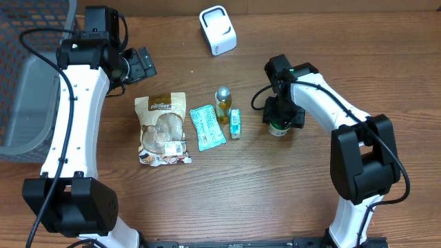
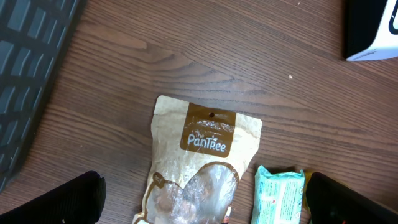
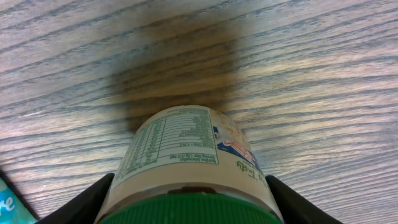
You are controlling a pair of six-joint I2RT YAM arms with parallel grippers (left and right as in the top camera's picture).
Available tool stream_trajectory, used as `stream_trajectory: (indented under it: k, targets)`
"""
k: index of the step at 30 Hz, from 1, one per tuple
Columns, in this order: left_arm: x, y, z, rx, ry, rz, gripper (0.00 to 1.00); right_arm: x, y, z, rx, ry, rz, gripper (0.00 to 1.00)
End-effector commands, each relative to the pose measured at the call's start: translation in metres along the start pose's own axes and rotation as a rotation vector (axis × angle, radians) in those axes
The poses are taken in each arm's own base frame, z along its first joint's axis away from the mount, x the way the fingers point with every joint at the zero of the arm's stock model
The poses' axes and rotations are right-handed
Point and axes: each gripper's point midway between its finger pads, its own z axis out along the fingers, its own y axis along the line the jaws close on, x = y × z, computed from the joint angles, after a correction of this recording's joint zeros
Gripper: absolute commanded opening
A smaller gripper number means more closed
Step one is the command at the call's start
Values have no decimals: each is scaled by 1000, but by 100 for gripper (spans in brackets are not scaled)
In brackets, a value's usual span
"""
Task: Scan the item barcode
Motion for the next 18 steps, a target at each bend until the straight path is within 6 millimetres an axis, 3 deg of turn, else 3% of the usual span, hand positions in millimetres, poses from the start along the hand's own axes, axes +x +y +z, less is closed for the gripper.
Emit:
stream_trajectory:
  k: [1, 6, 11, 18]
  targets:
    - [-6, -3, -9, 13, -27, 13, 100, 0, -5, 2, 12, 3, -5, 64]
    - [-6, -3, -9, 13, -27, 13, 99, 0, -5, 2, 12, 3, -5, 63]
    - [-6, -3, -9, 13, -27, 13, 100, 1, -6, 4, 14, 6, -5, 73]
    - [-6, -3, -9, 13, -27, 13, 100, 3, -6, 12, 13, 4, -5, 73]
